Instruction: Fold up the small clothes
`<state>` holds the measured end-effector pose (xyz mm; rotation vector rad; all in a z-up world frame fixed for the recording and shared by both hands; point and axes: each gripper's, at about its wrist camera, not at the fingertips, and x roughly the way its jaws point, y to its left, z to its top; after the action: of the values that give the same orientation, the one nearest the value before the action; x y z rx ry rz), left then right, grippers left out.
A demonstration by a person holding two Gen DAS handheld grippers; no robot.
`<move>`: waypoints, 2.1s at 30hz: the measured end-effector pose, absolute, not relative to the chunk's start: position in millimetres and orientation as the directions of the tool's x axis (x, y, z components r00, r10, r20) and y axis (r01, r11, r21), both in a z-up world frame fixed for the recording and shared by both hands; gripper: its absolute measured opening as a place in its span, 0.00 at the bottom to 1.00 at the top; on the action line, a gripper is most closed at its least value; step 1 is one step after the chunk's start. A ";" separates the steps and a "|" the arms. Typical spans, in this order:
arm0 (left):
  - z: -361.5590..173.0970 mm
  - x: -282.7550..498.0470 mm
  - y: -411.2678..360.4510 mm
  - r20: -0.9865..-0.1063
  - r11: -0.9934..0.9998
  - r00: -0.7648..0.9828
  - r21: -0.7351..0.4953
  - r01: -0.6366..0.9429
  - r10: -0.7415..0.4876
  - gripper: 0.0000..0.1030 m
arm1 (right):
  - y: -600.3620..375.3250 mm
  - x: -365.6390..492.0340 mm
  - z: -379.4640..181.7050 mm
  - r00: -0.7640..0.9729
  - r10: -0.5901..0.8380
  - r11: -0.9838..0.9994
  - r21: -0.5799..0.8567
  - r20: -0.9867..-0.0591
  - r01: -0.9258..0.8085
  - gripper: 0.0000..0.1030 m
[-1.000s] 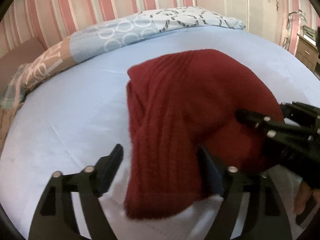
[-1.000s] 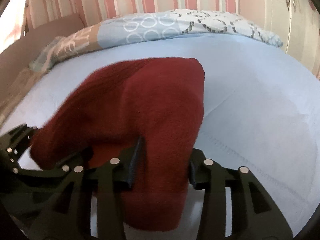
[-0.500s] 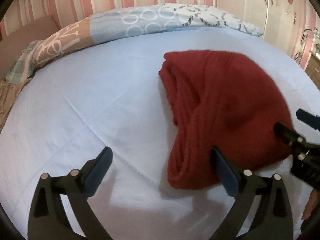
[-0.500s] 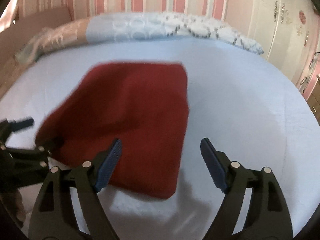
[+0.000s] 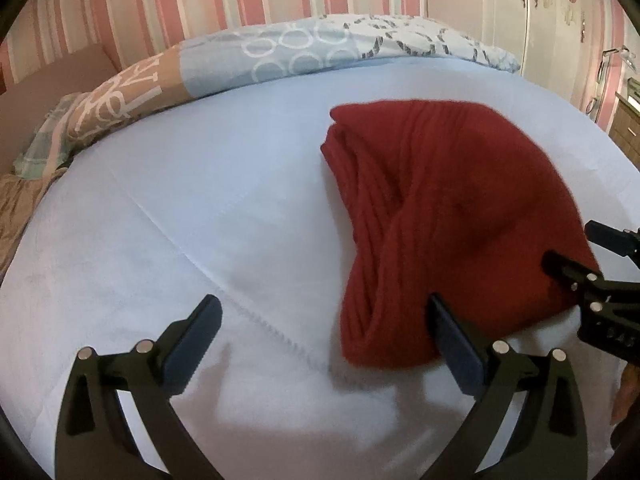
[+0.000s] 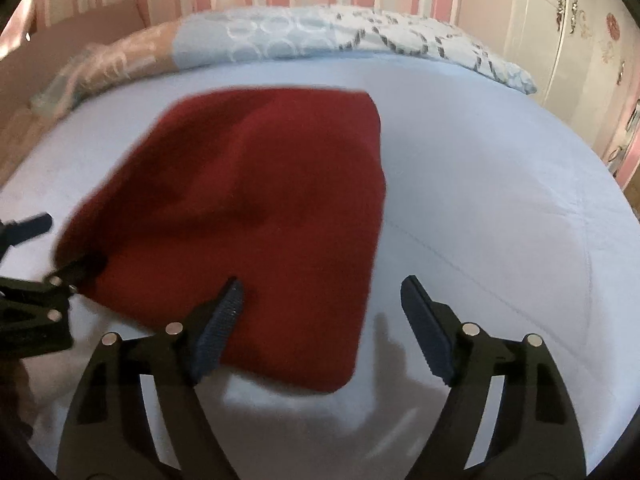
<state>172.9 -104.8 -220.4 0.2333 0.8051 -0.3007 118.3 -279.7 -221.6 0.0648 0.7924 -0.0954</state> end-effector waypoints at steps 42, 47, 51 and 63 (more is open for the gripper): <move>-85.7 -25.6 28.2 -0.562 0.984 0.810 -0.042 0.174 -0.167 0.98 | -167.2 -56.7 -111.4 0.847 -0.043 0.996 0.041 -0.529 0.077 0.97; -72.8 -32.3 27.9 -0.525 0.984 0.836 -0.024 0.175 -0.162 0.98 | -168.6 -59.9 -108.5 0.851 -0.057 0.995 0.042 -0.522 0.093 0.97; -71.2 -35.7 22.6 -0.525 0.982 0.836 0.006 0.188 -0.157 0.98 | -170.0 -62.1 -104.8 0.852 -0.065 0.993 0.047 -0.520 0.105 0.97; -79.1 -32.1 22.5 -0.555 0.982 0.818 0.009 0.189 -0.153 0.98 | -173.7 -76.8 -90.0 0.868 -0.161 0.983 0.008 -0.470 0.186 0.97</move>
<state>-32.1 22.5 -79.1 0.0644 0.5858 -0.1825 -76.8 -173.7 -90.0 0.0532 0.4869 -0.1815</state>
